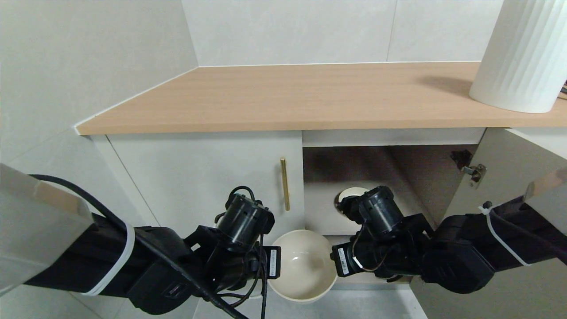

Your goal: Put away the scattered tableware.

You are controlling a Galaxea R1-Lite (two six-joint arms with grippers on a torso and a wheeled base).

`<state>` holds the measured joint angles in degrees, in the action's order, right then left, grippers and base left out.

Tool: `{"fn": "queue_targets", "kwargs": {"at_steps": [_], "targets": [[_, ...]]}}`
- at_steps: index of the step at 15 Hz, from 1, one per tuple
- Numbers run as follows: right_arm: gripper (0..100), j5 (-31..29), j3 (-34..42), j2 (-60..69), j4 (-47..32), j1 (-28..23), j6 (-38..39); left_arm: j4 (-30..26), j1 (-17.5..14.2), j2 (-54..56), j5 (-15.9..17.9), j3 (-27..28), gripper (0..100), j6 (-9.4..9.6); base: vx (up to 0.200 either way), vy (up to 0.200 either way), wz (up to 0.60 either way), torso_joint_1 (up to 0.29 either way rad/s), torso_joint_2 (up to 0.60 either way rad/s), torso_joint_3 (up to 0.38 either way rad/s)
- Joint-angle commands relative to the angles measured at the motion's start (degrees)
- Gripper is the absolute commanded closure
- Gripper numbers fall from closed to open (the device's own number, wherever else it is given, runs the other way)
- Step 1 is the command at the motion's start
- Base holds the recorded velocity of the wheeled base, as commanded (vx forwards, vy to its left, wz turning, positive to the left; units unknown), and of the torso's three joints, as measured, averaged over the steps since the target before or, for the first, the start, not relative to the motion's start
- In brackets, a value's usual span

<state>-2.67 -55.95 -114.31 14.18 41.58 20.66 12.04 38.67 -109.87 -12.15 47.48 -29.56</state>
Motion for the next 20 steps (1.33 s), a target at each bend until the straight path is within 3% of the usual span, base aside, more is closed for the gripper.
{"fn": "queue_targets", "kwargs": {"at_steps": [1,5,6,14,20], "targets": [[100,-0.23,0.06,-0.21,-0.12,-0.1,-0.01,-0.18,-0.08,0.1,-0.15,-0.02,100,-0.06,0.0,0.0,0.0,0.0,0.0,0.0],[100,-0.23,0.06,-0.56,-0.12,-0.1,-0.01,-0.09,-0.17,0.19,-0.15,0.07,100,-0.06,0.0,0.0,0.0,0.0,0.0,0.0],[100,-0.23,0.06,-0.56,-0.12,-0.19,-0.01,-0.09,-0.08,0.19,-0.68,-0.02,0,0.12,0.0,0.0,0.0,0.0,0.0,0.0],[100,-1.02,0.23,-1.0,-0.55,-0.63,-1.5,-0.35,-0.17,1.5,-1.12,0.24,0,0.03,0.0,0.0,0.0,0.0,0.0,0.0],[100,-7.79,-0.47,-4.78,-2.05,-8.36,-5.19,-0.35,-0.26,2.82,-1.12,0.24,0,0.12,0.0,0.0,0.0,0.0,0.0,0.0]]}}
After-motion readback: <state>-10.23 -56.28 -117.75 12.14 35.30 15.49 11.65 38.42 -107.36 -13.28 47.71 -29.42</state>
